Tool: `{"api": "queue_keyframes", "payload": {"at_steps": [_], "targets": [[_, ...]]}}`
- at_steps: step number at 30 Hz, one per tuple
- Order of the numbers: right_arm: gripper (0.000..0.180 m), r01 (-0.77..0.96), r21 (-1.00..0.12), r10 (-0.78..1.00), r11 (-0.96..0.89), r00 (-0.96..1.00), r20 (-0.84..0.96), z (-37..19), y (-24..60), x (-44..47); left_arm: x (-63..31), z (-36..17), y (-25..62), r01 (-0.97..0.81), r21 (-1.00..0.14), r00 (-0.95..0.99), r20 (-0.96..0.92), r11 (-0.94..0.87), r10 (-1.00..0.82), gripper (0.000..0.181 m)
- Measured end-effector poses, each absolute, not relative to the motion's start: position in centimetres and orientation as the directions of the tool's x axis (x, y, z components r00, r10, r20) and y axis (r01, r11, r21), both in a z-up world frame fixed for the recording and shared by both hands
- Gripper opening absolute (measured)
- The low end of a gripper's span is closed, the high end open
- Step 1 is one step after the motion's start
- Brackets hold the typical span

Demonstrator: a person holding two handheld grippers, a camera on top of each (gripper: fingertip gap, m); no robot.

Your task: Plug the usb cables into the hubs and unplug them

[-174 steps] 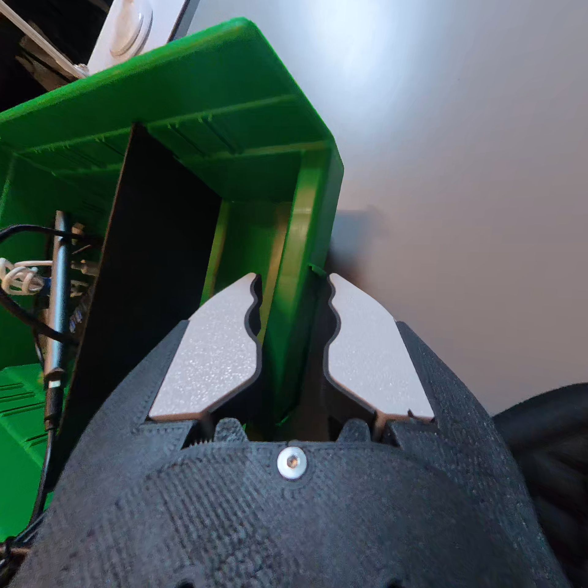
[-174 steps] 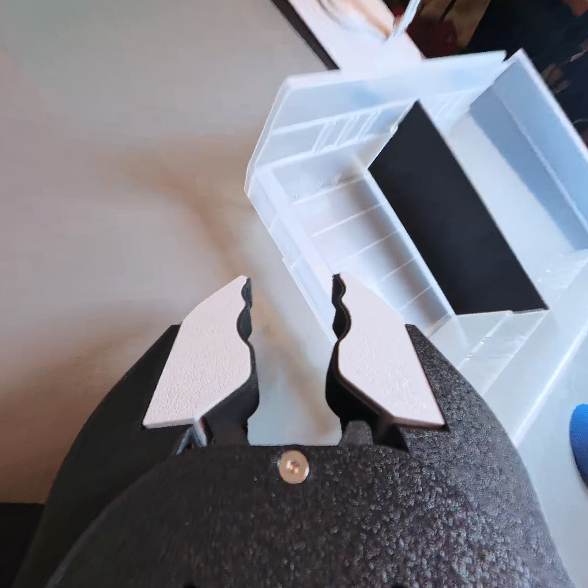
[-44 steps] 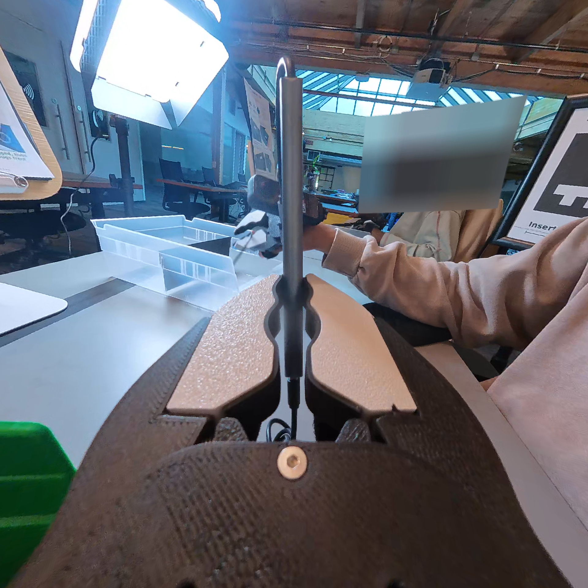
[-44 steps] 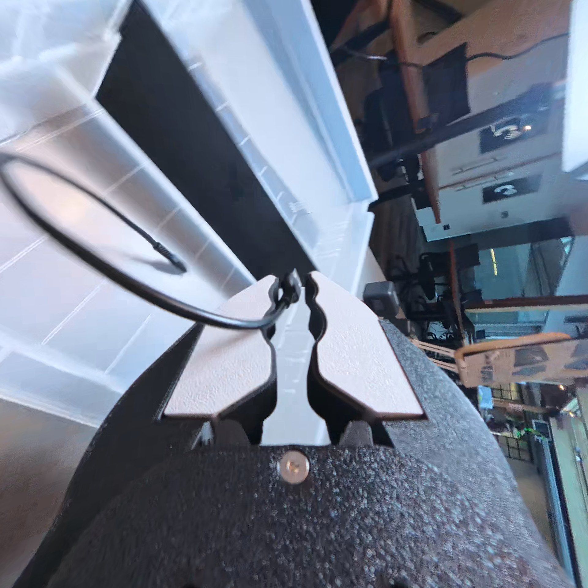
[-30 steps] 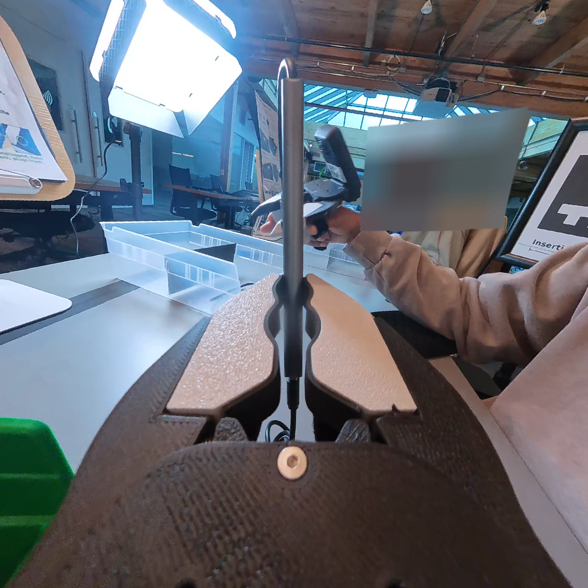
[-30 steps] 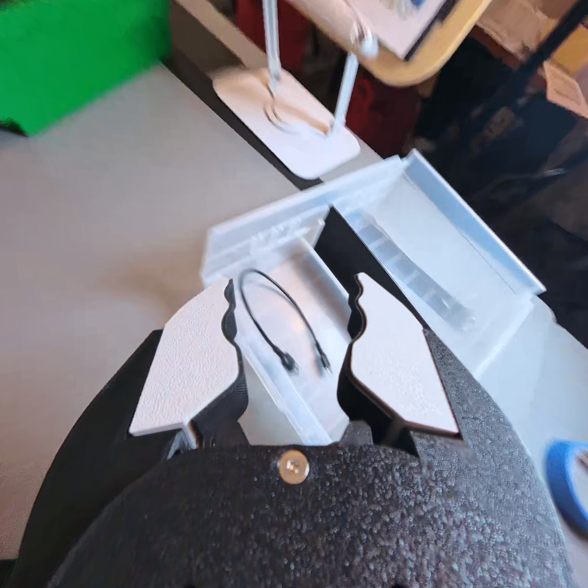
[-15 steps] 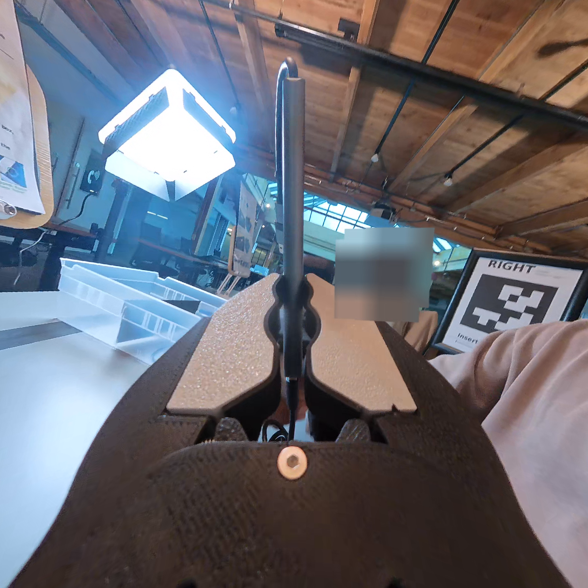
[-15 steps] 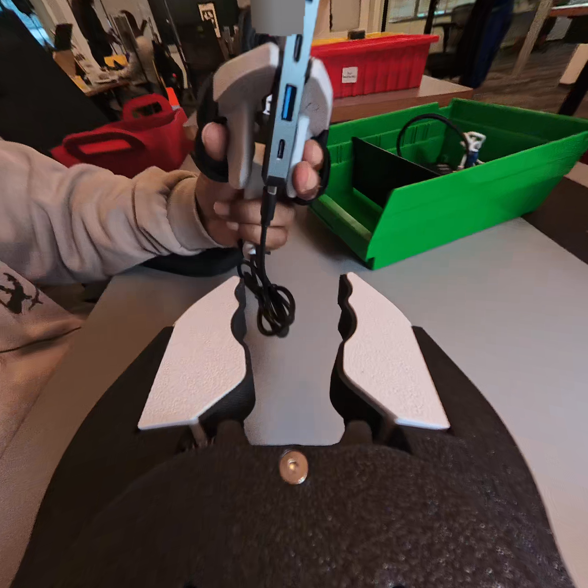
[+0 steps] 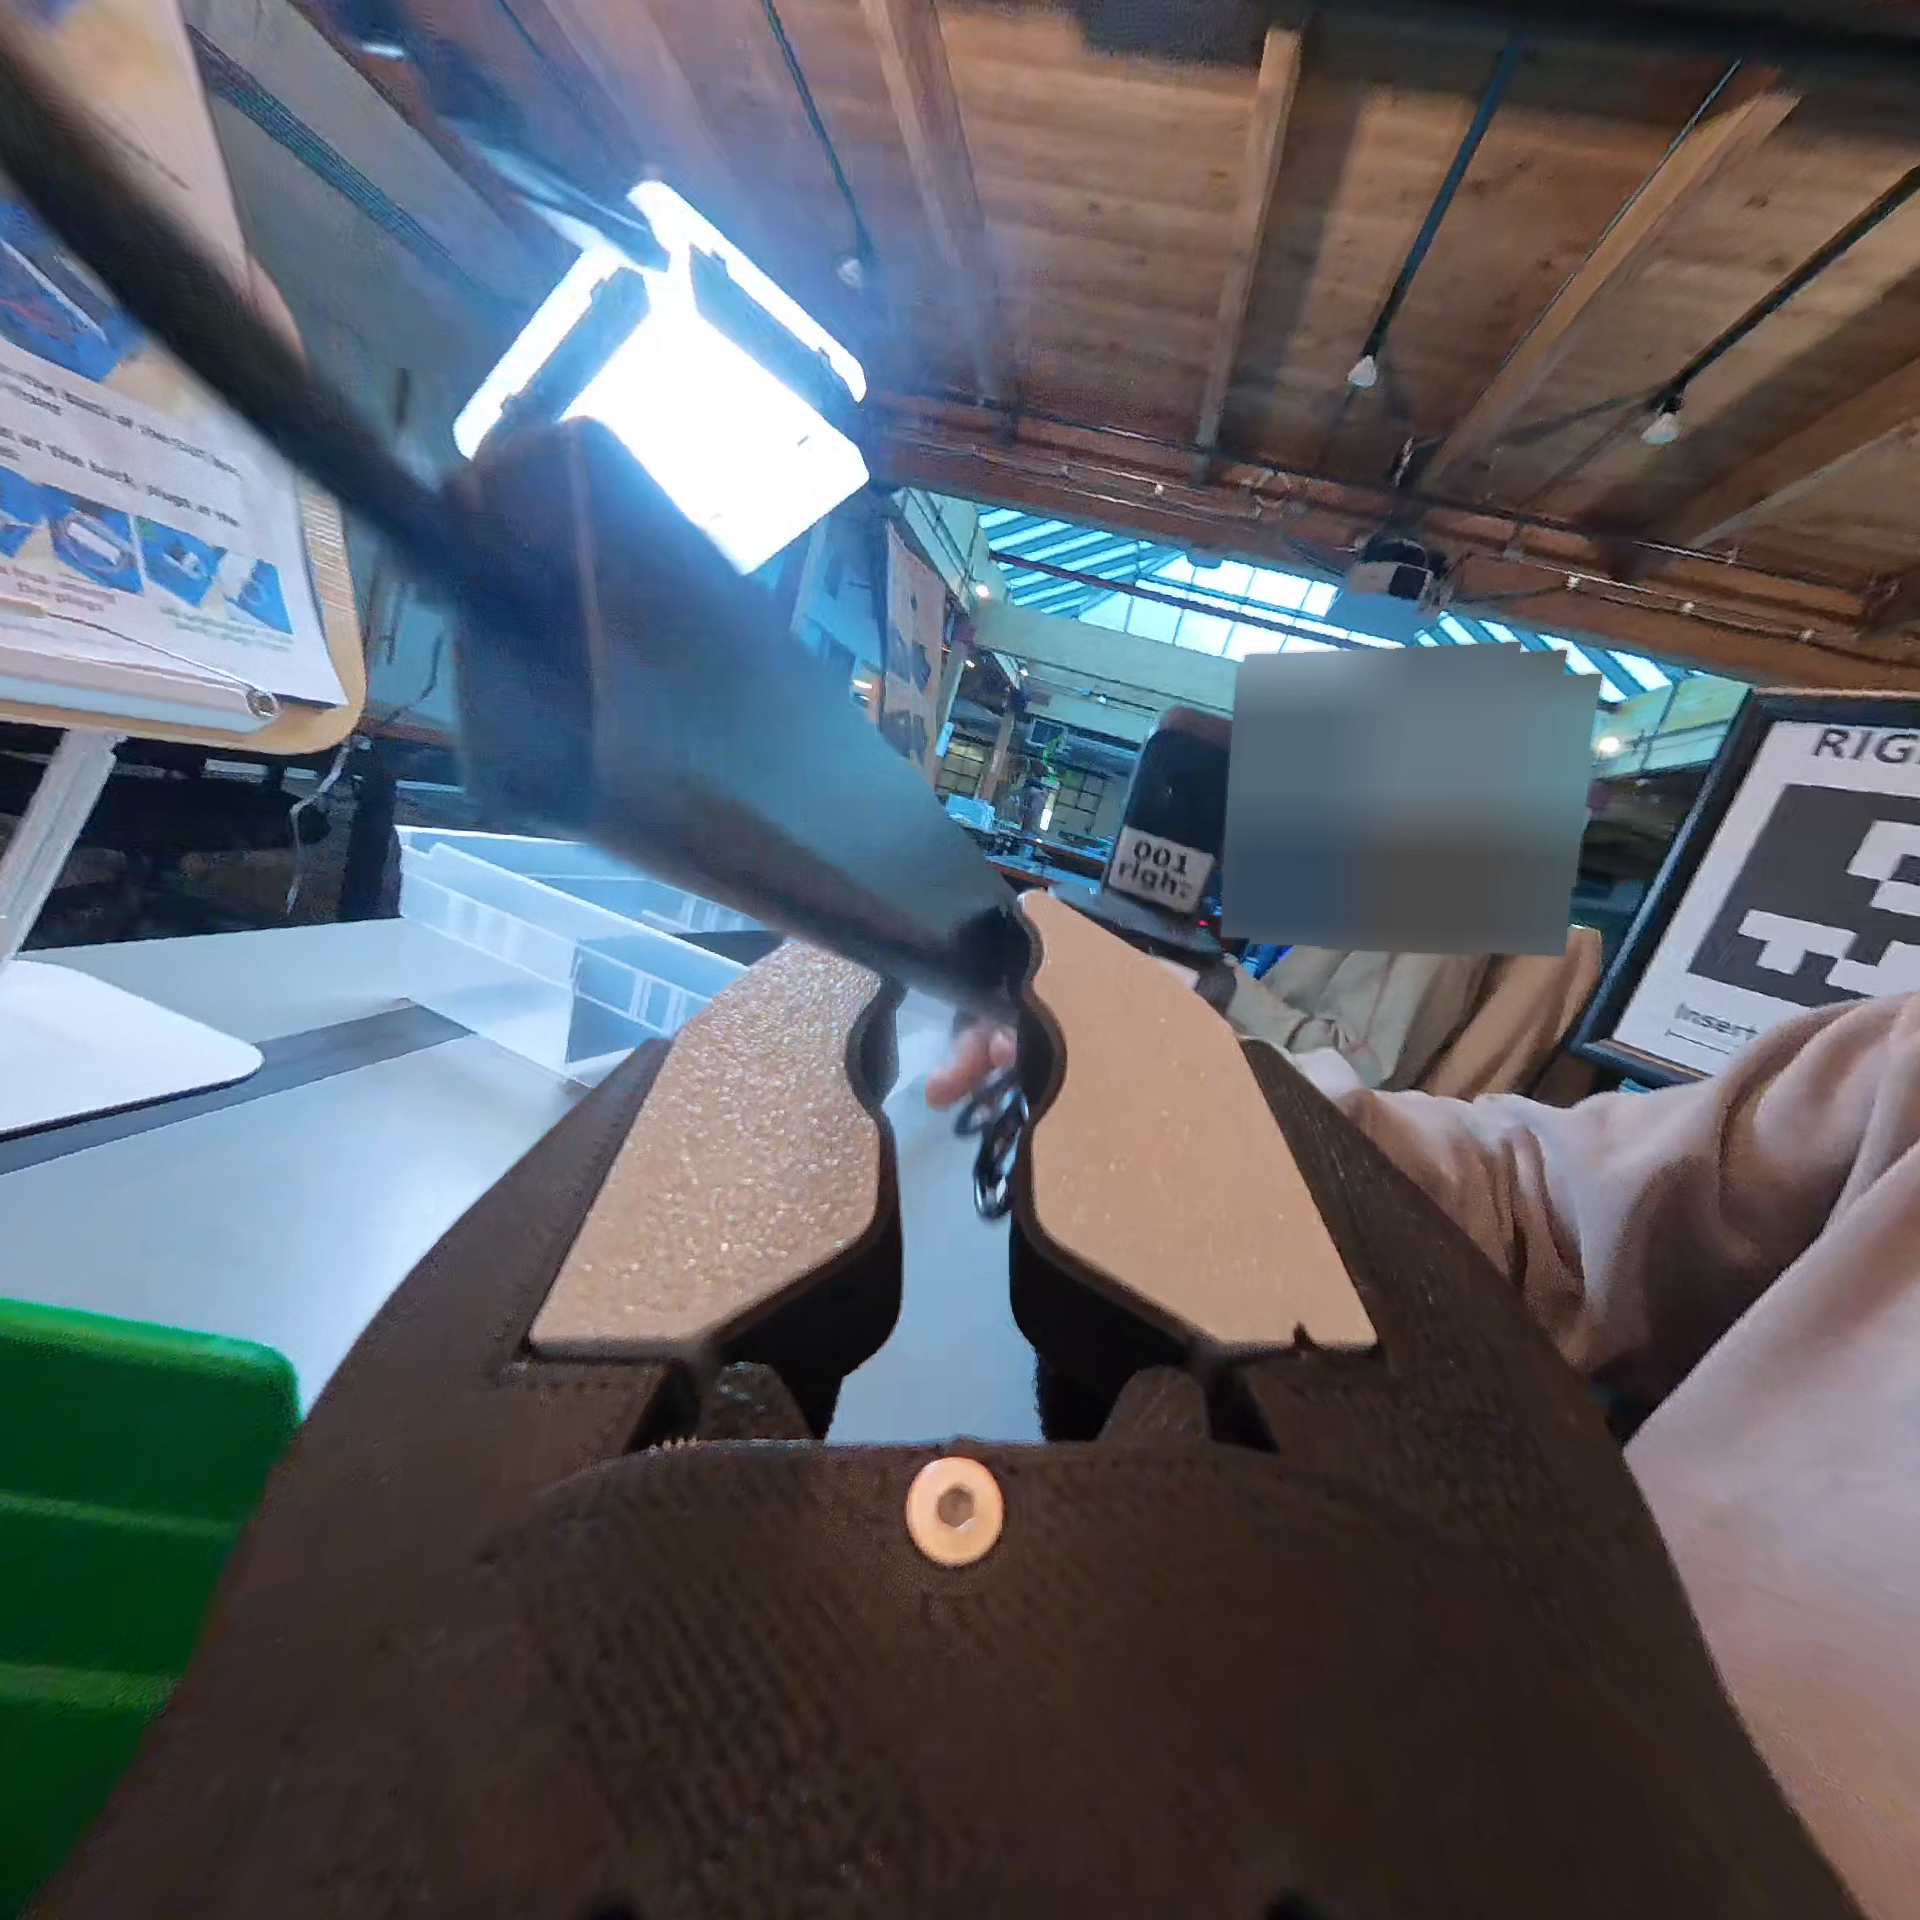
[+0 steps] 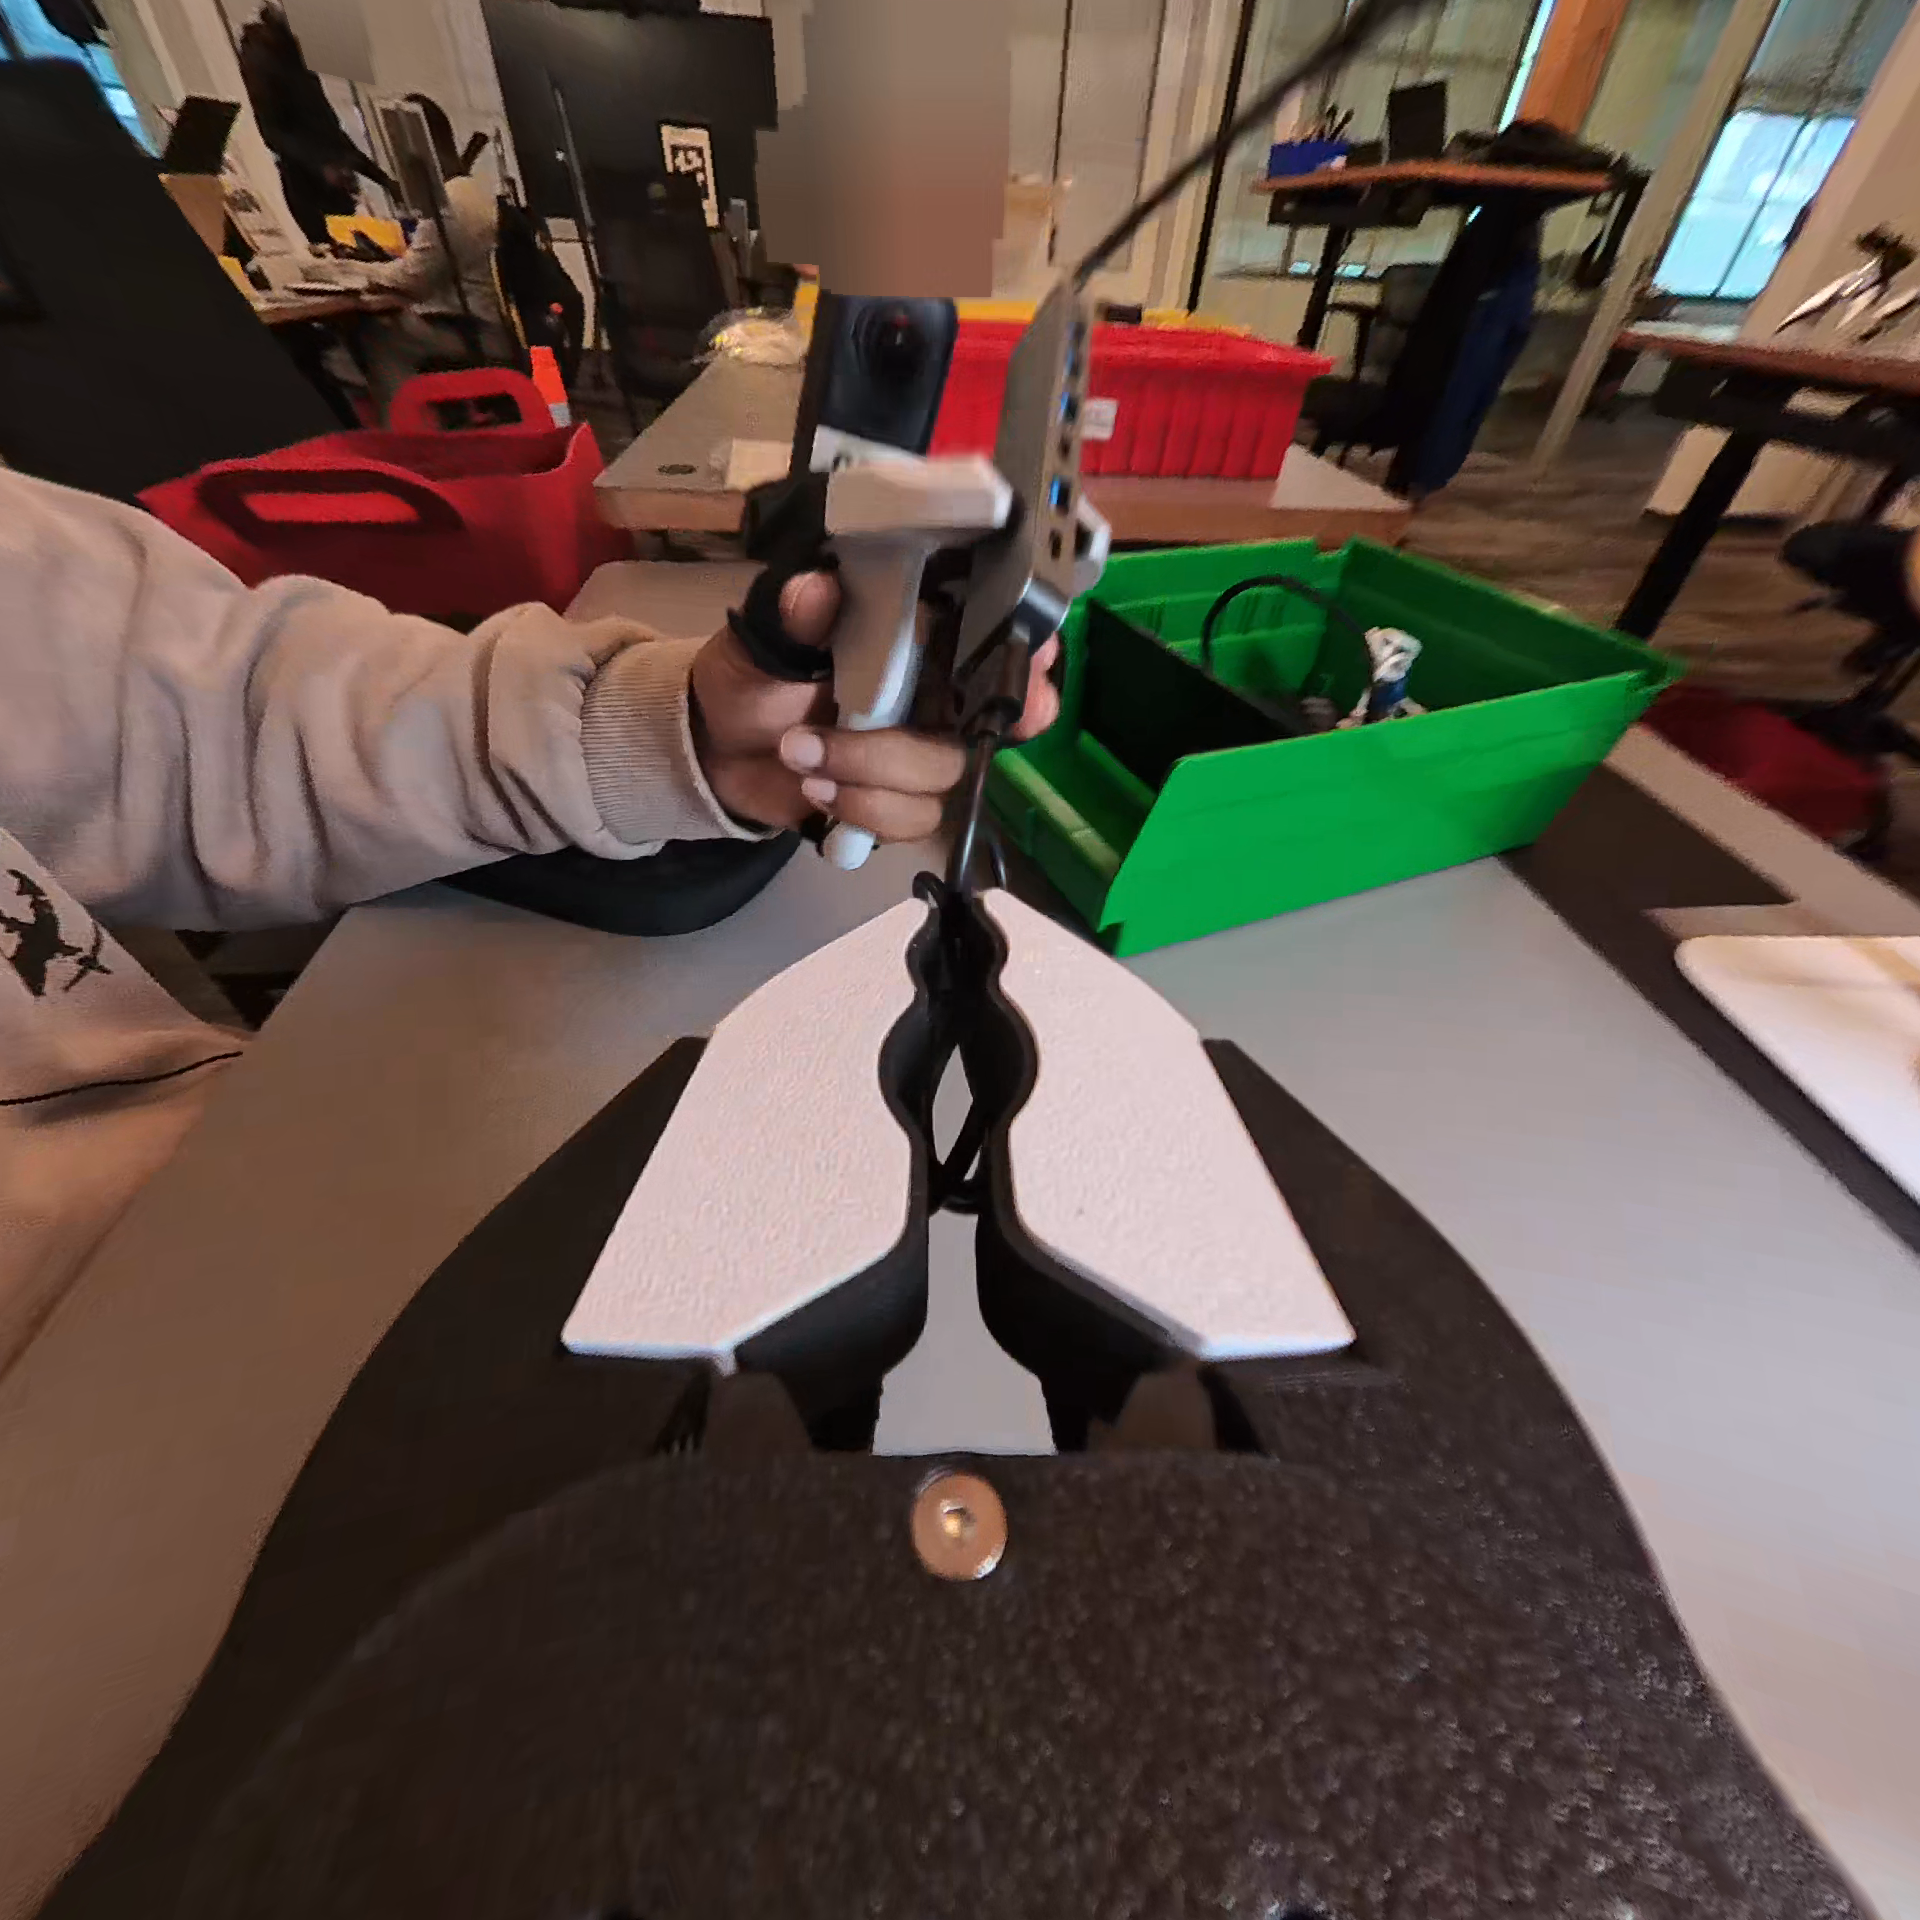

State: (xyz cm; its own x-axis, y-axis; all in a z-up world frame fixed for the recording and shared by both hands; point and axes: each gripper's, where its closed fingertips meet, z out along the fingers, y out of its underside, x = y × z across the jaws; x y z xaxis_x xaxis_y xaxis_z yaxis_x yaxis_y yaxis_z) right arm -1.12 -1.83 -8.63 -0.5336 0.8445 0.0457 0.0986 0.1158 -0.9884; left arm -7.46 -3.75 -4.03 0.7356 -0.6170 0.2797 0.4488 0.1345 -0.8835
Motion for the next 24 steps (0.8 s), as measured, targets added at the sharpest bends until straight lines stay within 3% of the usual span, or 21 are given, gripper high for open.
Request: {"api": "queue_keyframes", "payload": {"at_steps": [12, 16, 18, 24], "targets": [[0.002, -0.092, -0.982, 0.857, 0.163, -0.481, 0.187, -1.8, 1.6, 3.5, -1.6, -8.0, -3.9, 0.211, -0.974, 0.645, 0.203, -0.083, -0.737, 0.014], [0.003, -0.134, -0.979, 0.873, 0.154, -0.446, 0.199, -0.2, 2.7, 4.6, 0.7, -12.3, -5.0, -0.095, -0.971, 0.601, 0.119, -0.219, -0.79, 0.019], [0.003, -0.143, -0.98, 0.879, 0.139, -0.437, 0.189, 0.3, 3.1, 5.0, 0.8, -12.5, -4.7, -0.2, -0.968, 0.64, -0.012, -0.151, -0.768, 0.013], [0.002, -0.136, -0.981, 0.911, 0.136, -0.372, 0.178, 0.7, 4.4, 4.8, -0.8, -7.8, -3.9, -0.271, -0.958, 0.777, -0.275, 0.094, -0.566, 0.009]]}}
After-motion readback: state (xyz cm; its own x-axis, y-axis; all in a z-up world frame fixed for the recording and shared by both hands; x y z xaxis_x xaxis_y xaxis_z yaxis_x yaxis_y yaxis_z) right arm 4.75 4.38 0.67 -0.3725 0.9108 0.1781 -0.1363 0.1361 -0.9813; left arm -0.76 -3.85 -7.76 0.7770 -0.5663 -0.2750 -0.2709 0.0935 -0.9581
